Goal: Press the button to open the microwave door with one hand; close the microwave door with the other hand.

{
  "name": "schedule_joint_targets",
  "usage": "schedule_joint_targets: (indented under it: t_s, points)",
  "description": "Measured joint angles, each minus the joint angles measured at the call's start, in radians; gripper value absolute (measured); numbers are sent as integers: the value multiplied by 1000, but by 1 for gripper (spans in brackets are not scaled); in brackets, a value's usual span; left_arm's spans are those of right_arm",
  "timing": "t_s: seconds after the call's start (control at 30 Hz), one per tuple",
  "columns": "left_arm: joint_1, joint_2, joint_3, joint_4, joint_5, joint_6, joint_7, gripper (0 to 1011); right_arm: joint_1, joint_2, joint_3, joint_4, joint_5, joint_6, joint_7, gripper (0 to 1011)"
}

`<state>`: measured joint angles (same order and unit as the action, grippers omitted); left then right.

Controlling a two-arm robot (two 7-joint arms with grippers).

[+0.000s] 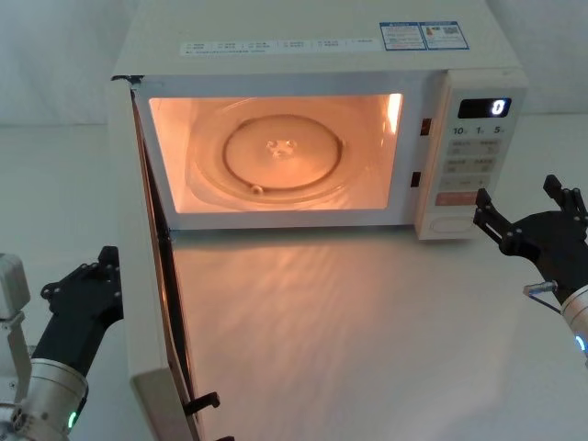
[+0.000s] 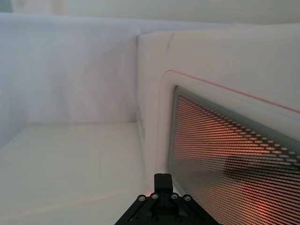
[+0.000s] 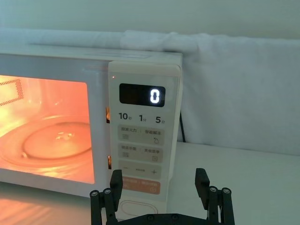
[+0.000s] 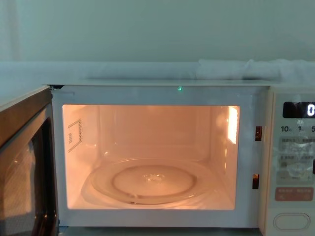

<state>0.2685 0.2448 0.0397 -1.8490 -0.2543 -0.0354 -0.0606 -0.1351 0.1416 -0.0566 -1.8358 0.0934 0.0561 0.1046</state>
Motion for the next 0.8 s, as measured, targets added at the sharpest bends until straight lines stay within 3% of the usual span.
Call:
schedule_joint_targets:
  t_s: [0.3, 0.33, 0.6, 0.8]
  points:
    - [-3, 22, -21, 0, -19, -12, -86, 0, 0, 0, 0, 0, 0, 0, 0, 1002]
    - [-5, 43, -35, -4, -31, -9, -125, 0, 0, 0, 0, 0, 0, 0, 0, 1002]
    - [-3, 120, -91, -33, -103, 21, -222, 0, 0, 0, 0, 0, 0, 0, 0, 1002]
    - [-1, 204, -139, -67, -210, 75, -316, 0, 0, 0, 0, 0, 0, 0, 0, 1002]
